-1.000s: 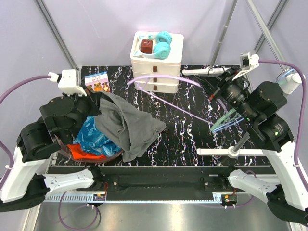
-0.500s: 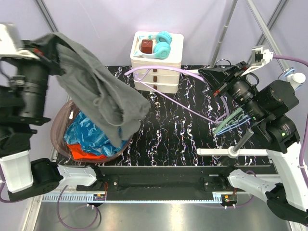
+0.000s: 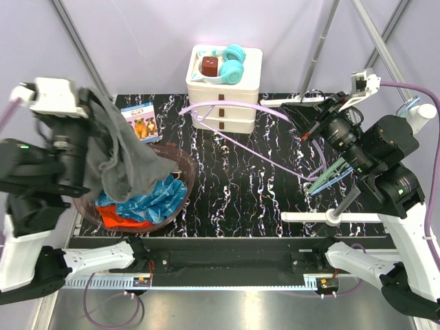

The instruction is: Remove the shorts from the hanger

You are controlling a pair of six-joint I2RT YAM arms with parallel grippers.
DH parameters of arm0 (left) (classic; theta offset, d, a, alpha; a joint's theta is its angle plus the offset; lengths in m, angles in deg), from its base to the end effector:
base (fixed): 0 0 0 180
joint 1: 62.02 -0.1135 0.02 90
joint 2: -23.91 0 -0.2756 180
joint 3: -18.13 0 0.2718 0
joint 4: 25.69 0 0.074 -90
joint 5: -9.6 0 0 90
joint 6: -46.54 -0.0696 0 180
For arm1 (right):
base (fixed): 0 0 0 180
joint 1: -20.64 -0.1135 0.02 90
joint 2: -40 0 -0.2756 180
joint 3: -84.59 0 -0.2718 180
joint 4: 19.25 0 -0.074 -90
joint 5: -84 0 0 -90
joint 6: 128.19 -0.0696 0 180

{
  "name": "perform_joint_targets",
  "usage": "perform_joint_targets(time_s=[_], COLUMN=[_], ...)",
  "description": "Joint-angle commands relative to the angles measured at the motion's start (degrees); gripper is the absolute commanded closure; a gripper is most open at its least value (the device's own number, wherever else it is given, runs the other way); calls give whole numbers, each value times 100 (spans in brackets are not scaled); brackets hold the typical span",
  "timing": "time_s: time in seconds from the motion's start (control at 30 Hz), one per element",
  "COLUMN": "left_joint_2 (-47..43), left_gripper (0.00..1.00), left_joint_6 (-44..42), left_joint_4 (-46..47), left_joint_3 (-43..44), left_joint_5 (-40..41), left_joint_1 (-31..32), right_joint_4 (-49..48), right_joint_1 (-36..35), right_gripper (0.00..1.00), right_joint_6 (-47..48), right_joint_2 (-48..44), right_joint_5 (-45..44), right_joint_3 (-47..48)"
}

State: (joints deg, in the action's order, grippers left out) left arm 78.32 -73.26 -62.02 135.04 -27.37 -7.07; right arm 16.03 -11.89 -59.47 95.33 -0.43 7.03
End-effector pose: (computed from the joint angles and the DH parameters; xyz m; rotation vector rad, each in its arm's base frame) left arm 0.0967 -0.0410 0.6298 0.0836 1.3009 0.1398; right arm 0.1552 0.1070 0.5687 -0.2231 1.4000 0.8498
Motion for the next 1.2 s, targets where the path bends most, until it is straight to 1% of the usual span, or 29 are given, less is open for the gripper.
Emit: perform_joint_targets(time_s=[0.0, 0.07, 0.1, 0.13, 0.2, 0.23, 0.27, 0.3, 0.37, 0.4, 0.43, 0.47, 0.5, 0.53, 0.57, 0.63, 0.67, 0.73, 0.77, 0.8, 0.83, 0.87, 0.93, 0.97, 1.03, 1.07, 1.1, 1.13, 1.17], left_joint_2=[-536, -755, -792, -827, -871, -845, -749, -678, -477, -423, -388, -327, -300, -282, -282, -326, -413, -571, -737, -817, -940, -985, -985, -950, -845, -827, -818, -827, -844], left_gripper=[100, 100, 100, 100, 100, 100, 100, 100, 100, 100, 100, 100, 100, 100, 100, 100, 100, 100, 100, 98, 90, 86, 81, 77, 63, 47, 34, 23, 8], left_joint_6=[1175, 1572, 1948, 2117, 2548, 2671, 2760, 2874, 2927, 2962, 3137, 3225, 3418, 3550, 3708, 4419, 5074, 5728, 6349, 6581, 6758, 7021, 7119, 7155, 7172, 7225, 7225, 7208, 7164], left_joint_4=[-235, -612, -735, -884, -921, -904, -903, -886, -851, -833, -798, -781, -780, -807, -859, -1156, -1298, -1711, -1843, -2018, -2081, -2116, -2125, -2151, -2327, -2388, -2476, -2512, -2529], left_joint_3=[-983, -1318, -1676, -1854, -2258, -2338, -2365, -2374, -2383, -2365, -2400, -2444, -2496, -2584, -2846, -3189, -3548, -3998, -4165, -4532, -4658, -4763, -4888, -4844, -4502, -4362, -4195, -3906, -3738], left_joint_5=[374, 305, 295, 243, -178, -388, -852, -1083, -1618, -1786, -1971, -2373, -2516, -2613, -2605, -2492, -2352, -2280, -2358, -2472, -2630, -2919, -3184, -3333, -3361, -3370, -3387, -3440, -3545], left_joint_1=[-11, -11, -20, -55, -204, -492, -669, -1062, -1442, -1818, -2013, -2207, -2392, -2724, -2867, -3270, -3403, -3772, -3904, -4157, -4290, -4405, -4625, -4652, -4679, -4679, -4679, -4679, -4679], right_joint_4=[-327, -328, -328, -336, -336, -336, -328, -328, -284, -266, -240, -231, -231, -222, -222, -222, -222, -213, -205, -222, -222, -222, -213, -213, -222, -205, -205, -205, -196], right_joint_1=[-16, -16, -16, -16, -7, -16, -16, -7, -16, -16, -7, -16, -16, -16, -16, -16, -16, -16, -16, -16, -16, -16, -16, -16, -16, -16, -7, -16, -16], right_gripper=[100, 100, 100, 100, 100, 100, 100, 100, 100, 100, 100, 100, 100, 100, 100, 100, 100, 100, 100, 100, 100, 100, 100, 100, 100, 100, 100, 100, 100], right_joint_6=[-43, -87, -104, -131, -201, -219, -228, -245, -263, -272, -280, -307, -324, -342, -394, -395, -386, -377, -386, -386, -386, -395, -395, -386, -377, -377, -360, -351, -325], right_joint_2=[-198, -233, -285, -286, -347, -356, -382, -400, -383, -339, -313, -295, -251, -233, -198, -93, -67, 30, 48, 83, 92, 101, 109, 118, 127, 136, 153, 162, 180], right_joint_5=[-3, 6, 15, 15, 50, 59, 76, 77, 155, 190, 234, 313, 331, 331, 349, 393, 445, 498, 542, 568, 595, 604, 639, 683, 709, 744, 762, 780, 814], right_joint_3=[-74, -180, -223, -293, -373, -391, -408, -408, -373, -321, -303, -286, -277, -277, -277, -277, -277, -285, -294, -312, -329, -338, -373, -382, -400, -400, -408, -408, -408])
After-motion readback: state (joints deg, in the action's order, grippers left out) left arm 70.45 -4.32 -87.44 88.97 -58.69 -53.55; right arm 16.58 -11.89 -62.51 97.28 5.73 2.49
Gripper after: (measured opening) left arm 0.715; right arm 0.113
